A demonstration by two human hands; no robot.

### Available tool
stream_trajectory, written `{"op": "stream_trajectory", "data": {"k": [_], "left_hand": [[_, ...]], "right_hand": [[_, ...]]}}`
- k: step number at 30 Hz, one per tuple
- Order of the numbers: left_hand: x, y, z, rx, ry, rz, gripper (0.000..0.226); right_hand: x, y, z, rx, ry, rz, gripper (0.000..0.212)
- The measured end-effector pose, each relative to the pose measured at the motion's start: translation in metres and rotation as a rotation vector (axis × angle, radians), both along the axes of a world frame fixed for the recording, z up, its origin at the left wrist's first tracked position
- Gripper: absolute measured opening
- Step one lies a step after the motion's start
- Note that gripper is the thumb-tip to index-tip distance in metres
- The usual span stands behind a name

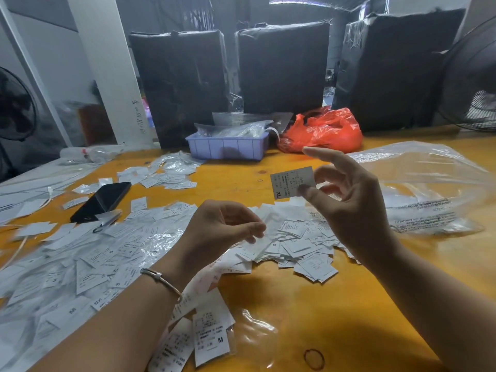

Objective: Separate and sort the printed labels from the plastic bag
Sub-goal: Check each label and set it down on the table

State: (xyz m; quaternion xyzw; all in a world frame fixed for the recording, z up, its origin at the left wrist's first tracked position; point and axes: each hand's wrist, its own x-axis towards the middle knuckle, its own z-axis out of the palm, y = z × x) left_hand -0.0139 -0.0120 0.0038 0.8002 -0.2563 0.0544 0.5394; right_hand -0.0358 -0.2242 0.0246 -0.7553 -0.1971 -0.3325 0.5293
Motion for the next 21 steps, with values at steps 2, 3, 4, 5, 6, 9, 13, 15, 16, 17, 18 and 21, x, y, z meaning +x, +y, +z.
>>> {"op": "stream_trajectory", "data": {"k": [2, 3, 4, 5, 6, 9, 13, 15, 16, 17, 18, 21], "left_hand": [[-0.001, 0.0003, 0.0007, -0.011, -0.031, 0.002, 0.023], [-0.0009, 0.0006, 0.0008, -0.011, -0.045, 0.003, 0.022], [-0.0008, 0.0009, 0.0009, -0.009, -0.06, 0.004, 0.021], [-0.0009, 0.0009, 0.001, -0.006, -0.075, 0.006, 0.021], [-0.001, 0.0009, 0.0012, -0.006, -0.09, 0.008, 0.021], [-0.0012, 0.0013, 0.002, -0.009, -0.124, 0.009, 0.024], [-0.0023, 0.001, 0.003, -0.015, -0.144, 0.004, 0.023], [-0.003, 0.0003, 0.0033, -0.018, -0.149, 0.003, 0.023], [-0.003, 0.0001, 0.0034, -0.021, -0.151, 0.002, 0.023], [-0.0029, -0.0001, 0.0034, -0.026, -0.152, 0.001, 0.023], [-0.0028, -0.0002, 0.0034, -0.03, -0.152, 0.0, 0.024], [-0.0031, -0.0002, 0.0036, -0.039, -0.152, -0.002, 0.024]], "right_hand": [[-0.0019, 0.0012, 0.0009, -0.025, -0.031, 0.001, 0.047], [-0.0028, 0.0014, 0.0014, -0.042, -0.047, -0.005, 0.046], [-0.0037, 0.0013, 0.0017, -0.057, -0.061, -0.011, 0.045], [-0.0044, 0.0014, 0.0022, -0.07, -0.073, -0.017, 0.044], [-0.0051, 0.0012, 0.0026, -0.08, -0.085, -0.021, 0.044], [-0.0059, 0.0008, 0.0036, -0.091, -0.115, -0.014, 0.043], [-0.0051, 0.0014, 0.0035, -0.102, -0.122, 0.008, 0.043], [-0.0044, 0.0019, 0.0026, -0.112, -0.116, 0.023, 0.043], [-0.0038, 0.0021, 0.002, -0.119, -0.113, 0.028, 0.042], [-0.003, 0.0022, 0.0015, -0.125, -0.109, 0.032, 0.042], [-0.0022, 0.002, 0.0011, -0.13, -0.104, 0.034, 0.041], [-0.0001, 0.0015, -0.0002, -0.166, -0.095, 0.025, 0.039]]}}
